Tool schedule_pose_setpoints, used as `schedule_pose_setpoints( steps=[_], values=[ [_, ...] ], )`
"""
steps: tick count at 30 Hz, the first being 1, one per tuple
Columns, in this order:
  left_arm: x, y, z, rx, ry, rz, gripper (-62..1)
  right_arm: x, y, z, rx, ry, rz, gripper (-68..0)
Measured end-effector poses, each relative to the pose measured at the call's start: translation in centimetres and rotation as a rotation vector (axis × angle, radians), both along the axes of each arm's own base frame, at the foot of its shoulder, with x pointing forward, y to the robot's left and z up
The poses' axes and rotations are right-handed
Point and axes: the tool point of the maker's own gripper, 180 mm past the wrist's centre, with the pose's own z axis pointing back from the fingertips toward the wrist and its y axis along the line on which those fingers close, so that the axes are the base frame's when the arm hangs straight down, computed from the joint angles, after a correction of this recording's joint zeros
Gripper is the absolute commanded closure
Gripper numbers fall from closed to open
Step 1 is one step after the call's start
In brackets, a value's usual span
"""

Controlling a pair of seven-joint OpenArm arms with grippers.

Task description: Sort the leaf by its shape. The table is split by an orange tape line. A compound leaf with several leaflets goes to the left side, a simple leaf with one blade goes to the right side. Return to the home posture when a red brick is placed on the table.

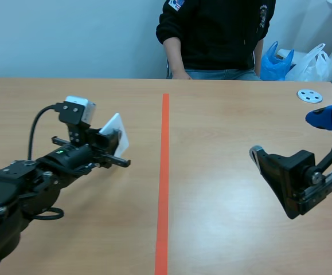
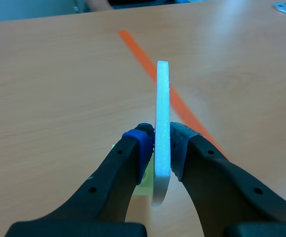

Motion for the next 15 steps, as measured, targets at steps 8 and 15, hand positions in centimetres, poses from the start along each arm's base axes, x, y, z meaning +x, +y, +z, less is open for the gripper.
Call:
schedule_pose_setpoints(
  steps=[8,15],
  values=[
    [-1.5,11.2,-1.2,0.134,0.017,0.269,-10.0,0.0,0.0,0.0,0.0,0.0,0.0,-61.7],
    [-3.2,17.0,-1.6,0.233,0.031,0.413,-10.0,0.0,0.0,0.0,0.0,0.0,0.0,-61.7]
  ],
)
